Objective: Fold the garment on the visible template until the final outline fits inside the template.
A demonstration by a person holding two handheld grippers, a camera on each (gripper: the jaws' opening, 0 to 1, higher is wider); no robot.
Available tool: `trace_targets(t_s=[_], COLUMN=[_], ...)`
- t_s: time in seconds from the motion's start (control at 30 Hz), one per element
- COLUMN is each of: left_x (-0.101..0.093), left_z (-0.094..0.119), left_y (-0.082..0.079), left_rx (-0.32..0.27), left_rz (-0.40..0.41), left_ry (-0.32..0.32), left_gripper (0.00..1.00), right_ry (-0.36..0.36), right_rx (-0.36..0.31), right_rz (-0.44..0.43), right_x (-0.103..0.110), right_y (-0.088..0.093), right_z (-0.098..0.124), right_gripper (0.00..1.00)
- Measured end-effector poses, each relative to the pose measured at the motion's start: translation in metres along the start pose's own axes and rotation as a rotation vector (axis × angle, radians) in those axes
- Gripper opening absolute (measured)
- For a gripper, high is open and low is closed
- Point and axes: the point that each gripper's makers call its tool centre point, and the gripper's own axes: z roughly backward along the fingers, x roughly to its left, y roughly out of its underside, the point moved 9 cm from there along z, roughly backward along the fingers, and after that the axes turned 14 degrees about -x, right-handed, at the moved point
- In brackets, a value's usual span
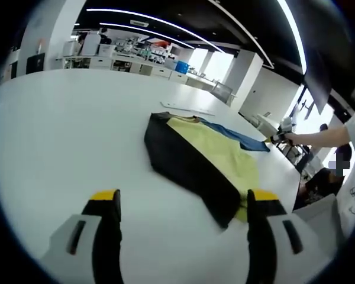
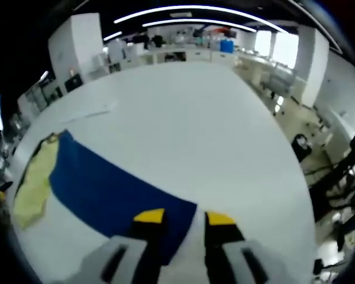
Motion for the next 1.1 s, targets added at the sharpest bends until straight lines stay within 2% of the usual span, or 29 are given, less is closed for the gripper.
trace_targets(t_s=[0.1, 0.13, 0.17, 0.23, 0.37, 0.47, 0.63, 0.8, 0.87, 0.97, 1.1], left_x=[0.001, 0.001, 0.001, 0.002, 0.003, 0.000, -0.003, -0.005, -0.007, -0.011, -0.017], left_z=[-0.001, -0.001, -0.001, -0.001, 0.000, 0.001, 0.002, 0.003, 0.004, 0.004, 0.004], left_y=[0.000, 0.000, 0.000, 0.000, -0.001, 0.000, 0.001, 0.003, 0.004, 0.007, 0.012], left_rx=[-0.004, -0.005, -0.005, -0.006, -0.012, -0.007, -0.007, -0.003, -0.002, 0.006, 0.014], left_rz=[0.000, 0.001, 0.001, -0.001, -0.003, -0.011, -0.016, -0.025, -0.032, -0.039, -0.039], left_ry=[0.008, 0.009, 0.012, 0.016, 0.020, 0.026, 0.034, 0.041, 0.046, 0.057, 0.072], left_gripper=[0.85, 0.85, 0.85, 0.85, 0.85, 0.85, 0.85, 0.85, 0.85, 0.84, 0.82], right_ry=[-0.036, -0.036, -0.065, -0.086, -0.143, -0.190, -0.235, -0.279, -0.299, -0.331, -0.356], right_rx=[-0.033, -0.031, -0.047, -0.070, -0.116, -0.147, -0.155, -0.170, -0.197, -0.214, -0.237], right_rz=[0.004, -0.004, -0.008, 0.002, 0.000, 0.037, 0.069, 0.101, 0.133, 0.150, 0.166], right_x=[0.004, 0.006, 0.008, 0.014, 0.019, 0.031, 0.051, 0.060, 0.064, 0.081, 0.090], right_y=[-0.001, 0.000, 0.000, 0.000, 0.000, -0.001, -0.002, -0.003, -0.005, -0.006, -0.009], right_z=[0.013, 0.016, 0.013, 0.024, 0.028, 0.035, 0.048, 0.052, 0.053, 0.063, 0.068], right_gripper=[0.39, 0.41, 0.43, 0.48, 0.65, 0.75, 0.85, 0.94, 0.98, 0.99, 0.99])
